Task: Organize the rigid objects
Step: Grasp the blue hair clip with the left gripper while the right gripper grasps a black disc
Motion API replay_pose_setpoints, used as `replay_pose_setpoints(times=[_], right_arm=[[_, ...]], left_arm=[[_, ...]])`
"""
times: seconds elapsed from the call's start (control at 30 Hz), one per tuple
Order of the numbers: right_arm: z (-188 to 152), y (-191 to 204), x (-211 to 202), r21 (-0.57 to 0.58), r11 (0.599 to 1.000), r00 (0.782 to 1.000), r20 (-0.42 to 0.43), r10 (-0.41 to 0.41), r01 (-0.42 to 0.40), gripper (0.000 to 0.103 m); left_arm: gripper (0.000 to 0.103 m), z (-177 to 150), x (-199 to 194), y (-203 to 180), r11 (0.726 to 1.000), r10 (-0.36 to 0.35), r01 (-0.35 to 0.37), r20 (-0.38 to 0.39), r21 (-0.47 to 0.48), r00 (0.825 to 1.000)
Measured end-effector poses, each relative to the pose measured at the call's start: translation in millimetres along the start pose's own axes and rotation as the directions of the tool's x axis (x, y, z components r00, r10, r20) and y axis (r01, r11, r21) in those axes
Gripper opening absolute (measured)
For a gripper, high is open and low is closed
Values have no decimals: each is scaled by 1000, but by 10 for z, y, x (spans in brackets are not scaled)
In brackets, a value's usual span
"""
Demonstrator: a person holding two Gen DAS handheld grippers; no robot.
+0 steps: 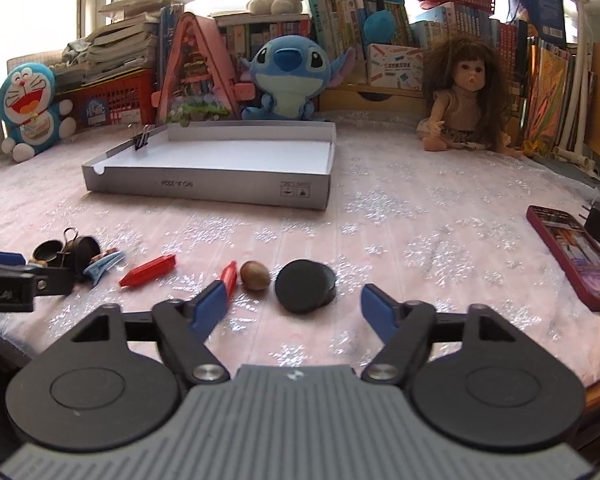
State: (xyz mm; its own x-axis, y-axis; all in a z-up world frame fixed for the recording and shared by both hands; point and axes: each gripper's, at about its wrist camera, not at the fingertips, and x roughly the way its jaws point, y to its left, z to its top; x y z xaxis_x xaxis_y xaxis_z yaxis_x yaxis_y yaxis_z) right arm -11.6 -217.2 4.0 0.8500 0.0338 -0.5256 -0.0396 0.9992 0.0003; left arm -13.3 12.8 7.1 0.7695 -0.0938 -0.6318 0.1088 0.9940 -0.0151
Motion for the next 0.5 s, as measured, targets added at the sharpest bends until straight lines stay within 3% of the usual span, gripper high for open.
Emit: replay_pose_setpoints(times=[0.1,0.27,0.4,0.5], right_arm=[[17,-31,28,3,1000,1000,-1,-13,13,71],[32,-53,42,-6,999,1000,4,-31,31,59],[11,-10,65,-26,999,1000,-4,-19,19,54],[4,31,82,-44,999,1000,-3,-21,21,49]], left_arm=[[50,-24,-17,-11,1000,2,-2,6,16,1000],[48,-6,8,-19,1000,14,-14,6,2,1000],[37,-21,8,-28,1000,21,-21,12,-1,1000],[36,-28,1,-25,1000,20,-20,15,-2,1000]])
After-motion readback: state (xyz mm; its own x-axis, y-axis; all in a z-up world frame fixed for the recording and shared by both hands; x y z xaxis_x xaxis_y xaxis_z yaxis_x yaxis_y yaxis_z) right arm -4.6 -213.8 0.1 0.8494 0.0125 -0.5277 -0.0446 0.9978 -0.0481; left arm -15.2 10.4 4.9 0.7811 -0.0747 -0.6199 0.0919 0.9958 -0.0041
